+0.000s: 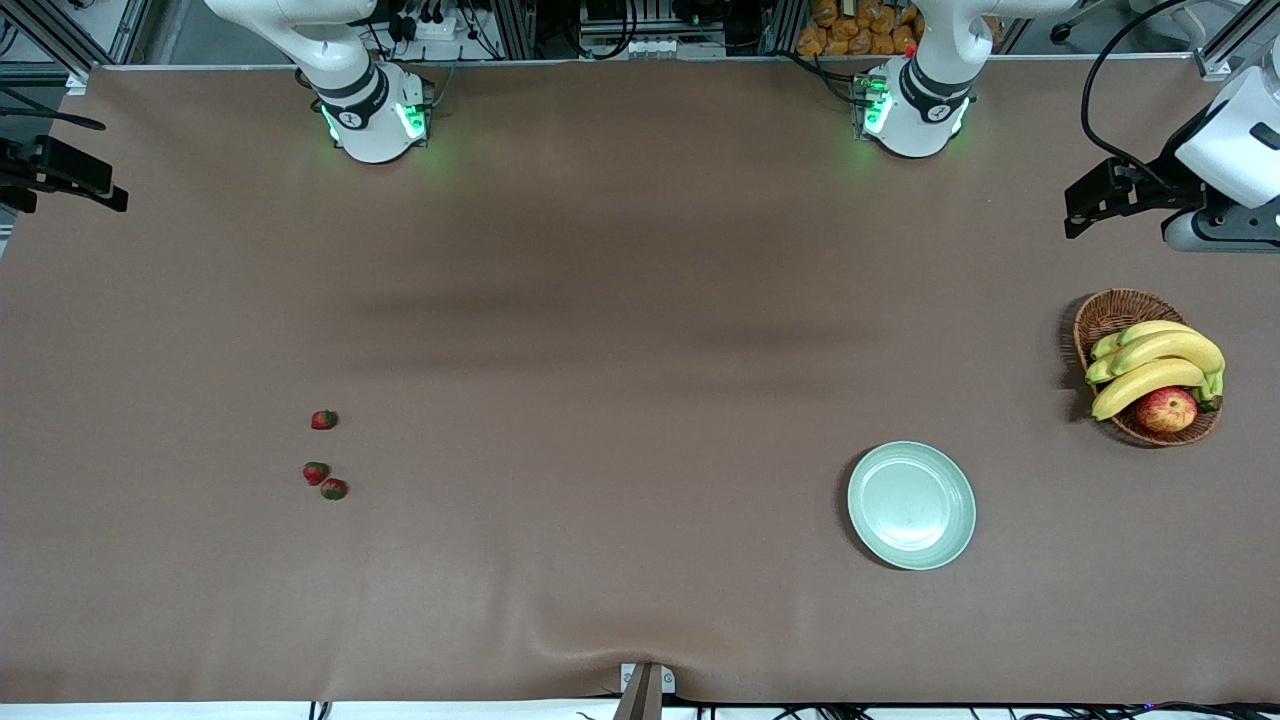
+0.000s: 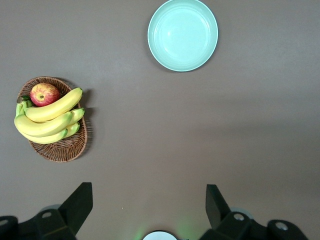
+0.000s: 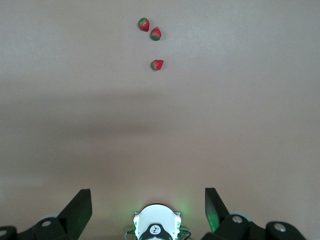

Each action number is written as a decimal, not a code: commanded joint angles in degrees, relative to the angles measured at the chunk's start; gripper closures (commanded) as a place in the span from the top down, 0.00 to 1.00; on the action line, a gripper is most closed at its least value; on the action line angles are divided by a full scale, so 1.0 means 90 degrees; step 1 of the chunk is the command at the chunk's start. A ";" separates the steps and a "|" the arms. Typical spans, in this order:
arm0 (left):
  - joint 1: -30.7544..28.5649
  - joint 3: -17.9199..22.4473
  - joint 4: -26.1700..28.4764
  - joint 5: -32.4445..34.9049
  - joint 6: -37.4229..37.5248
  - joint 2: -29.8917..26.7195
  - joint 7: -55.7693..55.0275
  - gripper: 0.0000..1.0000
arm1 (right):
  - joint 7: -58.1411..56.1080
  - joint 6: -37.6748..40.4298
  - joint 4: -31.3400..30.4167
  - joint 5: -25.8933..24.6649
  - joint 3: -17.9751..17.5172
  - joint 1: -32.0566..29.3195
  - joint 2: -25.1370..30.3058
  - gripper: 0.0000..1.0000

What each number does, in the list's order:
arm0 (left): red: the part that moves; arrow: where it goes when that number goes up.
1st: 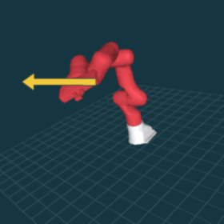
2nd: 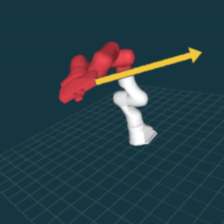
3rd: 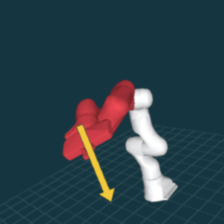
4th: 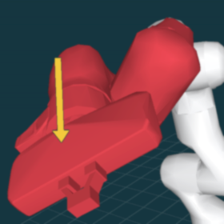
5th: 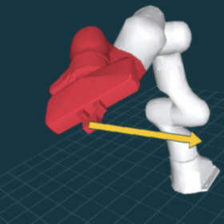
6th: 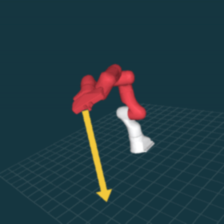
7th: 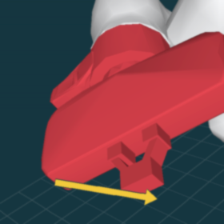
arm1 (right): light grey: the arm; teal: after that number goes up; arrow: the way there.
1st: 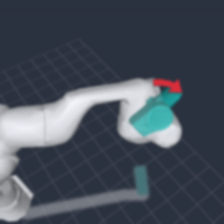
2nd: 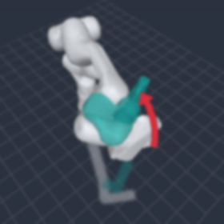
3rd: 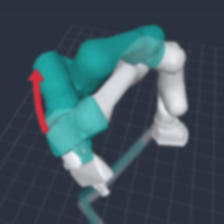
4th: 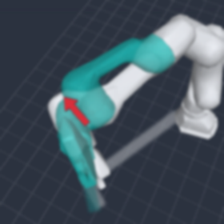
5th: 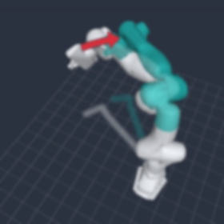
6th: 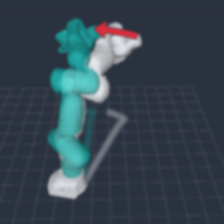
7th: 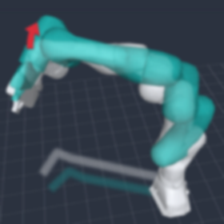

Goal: Collect all strawberries into plate

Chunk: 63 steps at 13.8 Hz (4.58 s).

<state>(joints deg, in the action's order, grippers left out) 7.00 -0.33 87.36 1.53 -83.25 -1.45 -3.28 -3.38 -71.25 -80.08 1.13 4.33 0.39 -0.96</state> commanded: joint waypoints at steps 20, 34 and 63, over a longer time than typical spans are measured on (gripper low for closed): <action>-0.0055 -0.0021 0.0001 -0.0092 -0.0037 -0.0093 0.0267 1.00 | -0.0025 -0.3313 -0.0966 -0.0037 -0.0061 -0.0082 -0.2020 1.00; -0.0055 -0.0021 0.0001 -0.0063 -0.0037 -0.0083 0.0267 1.00 | -0.0064 -0.5217 -0.1669 -0.0037 -0.0071 0.0152 -0.3936 1.00; -0.0035 -0.0021 -0.0048 -0.0063 -0.0037 -0.0074 0.0267 1.00 | -0.0083 -0.5570 -0.1932 -0.0037 -0.0061 0.0152 -0.4307 0.54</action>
<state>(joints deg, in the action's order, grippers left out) 6.92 -0.41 87.02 1.53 -83.31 -1.45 -1.90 -3.42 -120.62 -97.09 1.13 4.14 2.33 -39.66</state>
